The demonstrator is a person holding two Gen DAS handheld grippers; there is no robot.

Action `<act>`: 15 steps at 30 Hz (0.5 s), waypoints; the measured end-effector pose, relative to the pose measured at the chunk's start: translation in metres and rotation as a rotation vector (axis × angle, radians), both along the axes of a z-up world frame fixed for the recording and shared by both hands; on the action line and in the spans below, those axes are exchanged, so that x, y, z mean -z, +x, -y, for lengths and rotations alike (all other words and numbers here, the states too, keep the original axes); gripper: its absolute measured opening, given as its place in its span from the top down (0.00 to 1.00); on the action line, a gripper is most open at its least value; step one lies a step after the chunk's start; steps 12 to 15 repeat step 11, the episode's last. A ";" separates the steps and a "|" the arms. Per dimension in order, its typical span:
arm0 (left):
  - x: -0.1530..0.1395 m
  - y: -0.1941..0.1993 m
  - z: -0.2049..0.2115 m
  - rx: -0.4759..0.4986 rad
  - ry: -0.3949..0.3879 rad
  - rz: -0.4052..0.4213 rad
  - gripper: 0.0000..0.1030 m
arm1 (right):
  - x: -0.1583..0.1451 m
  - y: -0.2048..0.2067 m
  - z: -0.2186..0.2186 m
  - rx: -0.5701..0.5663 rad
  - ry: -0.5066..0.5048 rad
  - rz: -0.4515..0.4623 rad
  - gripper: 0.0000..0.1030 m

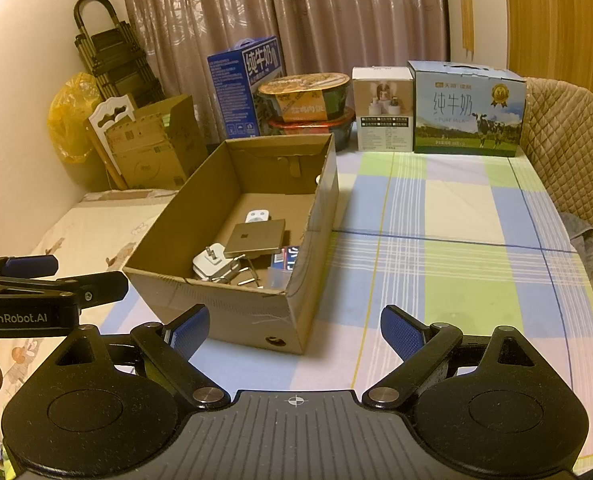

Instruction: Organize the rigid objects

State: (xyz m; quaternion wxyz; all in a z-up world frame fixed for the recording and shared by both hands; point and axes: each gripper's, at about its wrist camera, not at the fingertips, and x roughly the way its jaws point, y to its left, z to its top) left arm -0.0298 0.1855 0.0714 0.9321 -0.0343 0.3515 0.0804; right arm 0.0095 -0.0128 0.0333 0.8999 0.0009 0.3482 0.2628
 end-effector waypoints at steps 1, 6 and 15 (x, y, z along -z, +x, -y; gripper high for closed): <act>0.000 0.001 0.000 0.001 0.001 -0.001 0.01 | 0.000 0.000 0.000 0.000 0.000 -0.001 0.13; 0.002 0.003 0.001 0.001 -0.006 -0.002 0.01 | 0.001 0.001 0.000 0.001 0.000 -0.003 0.13; 0.001 0.001 -0.001 0.006 -0.029 0.029 0.01 | 0.004 0.002 -0.001 0.003 0.000 -0.008 0.13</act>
